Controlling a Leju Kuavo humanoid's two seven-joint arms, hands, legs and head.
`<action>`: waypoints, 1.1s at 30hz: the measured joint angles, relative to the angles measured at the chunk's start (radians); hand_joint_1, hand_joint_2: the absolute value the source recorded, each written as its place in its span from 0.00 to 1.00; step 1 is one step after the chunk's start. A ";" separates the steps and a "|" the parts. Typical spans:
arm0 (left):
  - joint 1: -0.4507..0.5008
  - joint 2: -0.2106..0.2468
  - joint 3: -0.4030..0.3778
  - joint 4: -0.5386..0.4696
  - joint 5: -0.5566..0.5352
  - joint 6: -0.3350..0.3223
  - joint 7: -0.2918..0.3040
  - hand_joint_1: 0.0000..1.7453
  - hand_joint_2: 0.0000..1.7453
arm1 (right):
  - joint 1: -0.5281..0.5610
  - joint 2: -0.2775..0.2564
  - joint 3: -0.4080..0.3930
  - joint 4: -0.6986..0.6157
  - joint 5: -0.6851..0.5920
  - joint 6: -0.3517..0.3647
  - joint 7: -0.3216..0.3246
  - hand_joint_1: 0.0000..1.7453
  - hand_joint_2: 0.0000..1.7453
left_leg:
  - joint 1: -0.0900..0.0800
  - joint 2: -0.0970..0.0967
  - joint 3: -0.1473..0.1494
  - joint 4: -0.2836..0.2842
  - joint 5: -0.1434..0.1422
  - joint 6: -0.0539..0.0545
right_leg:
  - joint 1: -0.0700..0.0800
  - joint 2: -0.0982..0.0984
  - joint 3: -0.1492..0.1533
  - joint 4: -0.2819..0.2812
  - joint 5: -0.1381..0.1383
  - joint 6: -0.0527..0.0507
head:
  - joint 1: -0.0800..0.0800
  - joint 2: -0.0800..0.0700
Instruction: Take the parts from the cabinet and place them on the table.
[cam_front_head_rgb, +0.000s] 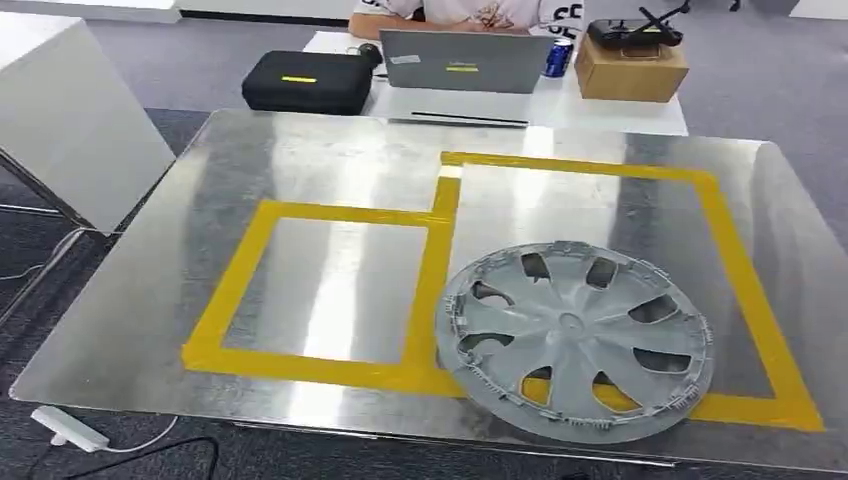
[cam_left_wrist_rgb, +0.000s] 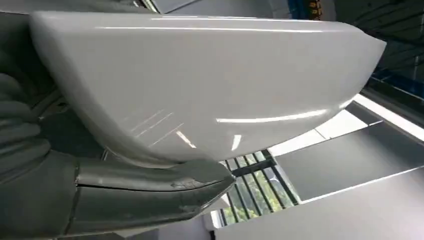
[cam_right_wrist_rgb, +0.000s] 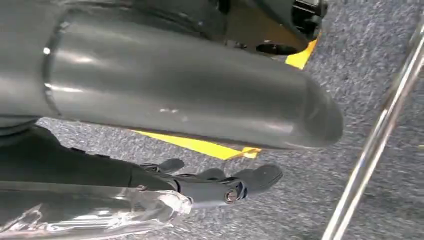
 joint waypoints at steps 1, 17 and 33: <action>0.000 -0.002 -0.001 0.000 -0.001 0.000 0.001 1.00 1.00 | 0.001 0.000 0.000 0.000 0.000 0.001 0.001 0.00 0.00 | -0.001 0.001 0.000 0.000 -0.002 0.003 | -0.001 0.000 -0.040 0.073 -0.031 0.002 | 0.000 0.000; -0.026 0.005 -0.014 0.027 -0.010 0.004 0.053 1.00 1.00 | 0.006 0.008 -0.016 -0.018 0.022 0.014 0.005 0.00 0.00 | -0.005 -0.002 -0.074 0.208 -0.140 -0.039 | -0.003 -0.001 0.012 -0.141 0.141 -0.051 | -0.005 0.000; -0.133 0.073 -0.031 0.138 0.100 -0.139 0.141 1.00 1.00 | -0.024 -0.014 -0.022 0.049 0.042 -0.032 -0.050 0.00 0.00 | -0.003 0.000 0.031 -0.035 0.000 0.004 | -0.003 -0.001 -0.136 0.162 -0.006 -0.001 | 0.006 0.000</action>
